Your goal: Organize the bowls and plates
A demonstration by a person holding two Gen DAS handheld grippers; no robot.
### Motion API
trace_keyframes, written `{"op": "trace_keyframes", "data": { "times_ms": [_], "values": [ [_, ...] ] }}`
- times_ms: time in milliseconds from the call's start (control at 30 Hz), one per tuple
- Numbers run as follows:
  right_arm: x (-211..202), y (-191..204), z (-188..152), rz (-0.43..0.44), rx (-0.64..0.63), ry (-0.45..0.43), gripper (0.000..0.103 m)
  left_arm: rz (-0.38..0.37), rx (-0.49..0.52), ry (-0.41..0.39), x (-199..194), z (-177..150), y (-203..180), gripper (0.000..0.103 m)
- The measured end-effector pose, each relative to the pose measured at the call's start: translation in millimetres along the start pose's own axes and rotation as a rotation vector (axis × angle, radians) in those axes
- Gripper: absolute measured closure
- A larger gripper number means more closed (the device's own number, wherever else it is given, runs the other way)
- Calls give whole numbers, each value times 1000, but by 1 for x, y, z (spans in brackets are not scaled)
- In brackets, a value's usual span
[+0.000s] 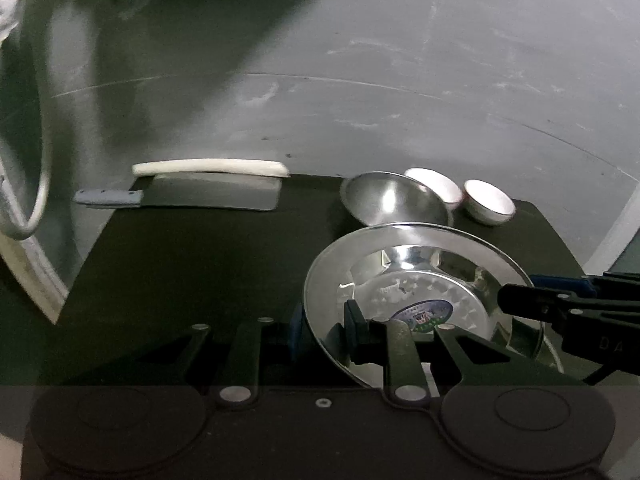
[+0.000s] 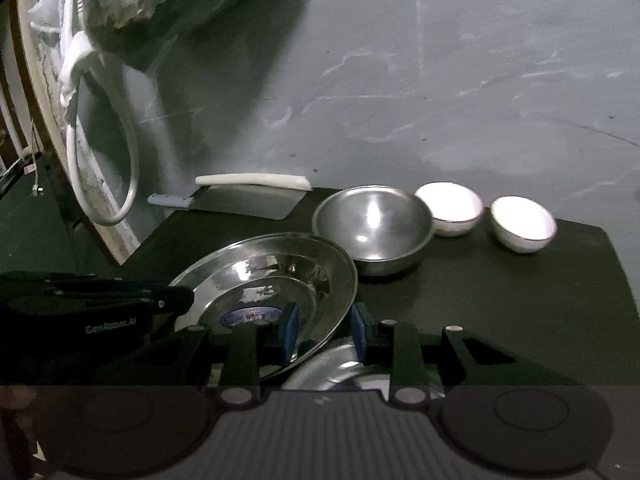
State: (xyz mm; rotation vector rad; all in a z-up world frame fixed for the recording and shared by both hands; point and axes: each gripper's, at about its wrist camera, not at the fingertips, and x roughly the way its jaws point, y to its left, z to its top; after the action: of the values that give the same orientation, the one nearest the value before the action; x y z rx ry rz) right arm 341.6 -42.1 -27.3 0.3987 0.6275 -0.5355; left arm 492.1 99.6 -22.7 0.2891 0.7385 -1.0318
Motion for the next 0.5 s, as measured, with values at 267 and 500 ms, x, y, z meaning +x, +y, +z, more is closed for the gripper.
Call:
{"op": "trace_keyframes", "data": {
  "times_ms": [267,500],
  "values": [
    [-21,-33,-15,-33,40,1,71,-33,57,14,3,-4,-35,79],
    [-33,-56,-28,-47,71,5,71,-40,96,41,5,-10,-54,79]
  ]
}}
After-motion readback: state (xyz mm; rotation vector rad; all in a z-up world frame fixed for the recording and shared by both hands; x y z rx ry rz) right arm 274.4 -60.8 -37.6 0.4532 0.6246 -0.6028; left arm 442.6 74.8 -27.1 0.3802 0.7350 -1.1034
